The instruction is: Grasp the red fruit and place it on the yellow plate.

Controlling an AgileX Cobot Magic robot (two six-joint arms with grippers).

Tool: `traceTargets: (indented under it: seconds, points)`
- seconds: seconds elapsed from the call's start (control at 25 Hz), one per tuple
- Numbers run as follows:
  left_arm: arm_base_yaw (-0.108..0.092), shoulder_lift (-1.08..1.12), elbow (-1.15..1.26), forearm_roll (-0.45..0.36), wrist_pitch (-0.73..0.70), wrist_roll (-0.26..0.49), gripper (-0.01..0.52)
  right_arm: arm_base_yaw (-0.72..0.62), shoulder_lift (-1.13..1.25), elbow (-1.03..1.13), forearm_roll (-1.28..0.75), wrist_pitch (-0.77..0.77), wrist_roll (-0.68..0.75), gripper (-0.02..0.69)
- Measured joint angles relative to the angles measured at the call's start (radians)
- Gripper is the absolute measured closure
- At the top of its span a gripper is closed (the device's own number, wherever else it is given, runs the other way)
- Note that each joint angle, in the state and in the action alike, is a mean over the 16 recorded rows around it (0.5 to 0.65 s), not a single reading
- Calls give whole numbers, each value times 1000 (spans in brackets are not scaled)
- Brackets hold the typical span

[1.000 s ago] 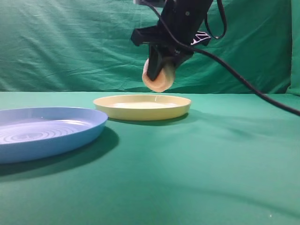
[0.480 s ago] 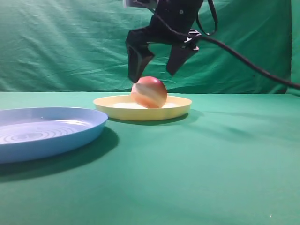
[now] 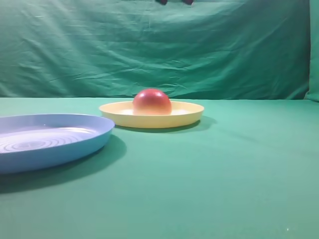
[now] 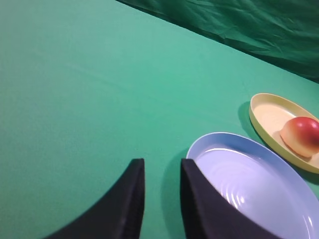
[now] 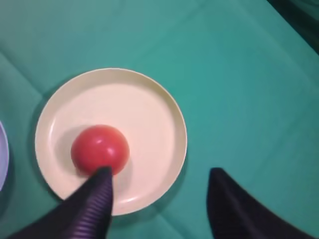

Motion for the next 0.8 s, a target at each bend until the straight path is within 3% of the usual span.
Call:
traceTargets:
  seconds: [0.2,0.8]
  points:
    - [0,0,0,0,0,0,357,0,-133,135,1,-15,54,658]
    - [0,0,0,0,0,0,357,0,-715,932,16,-373,135,665]
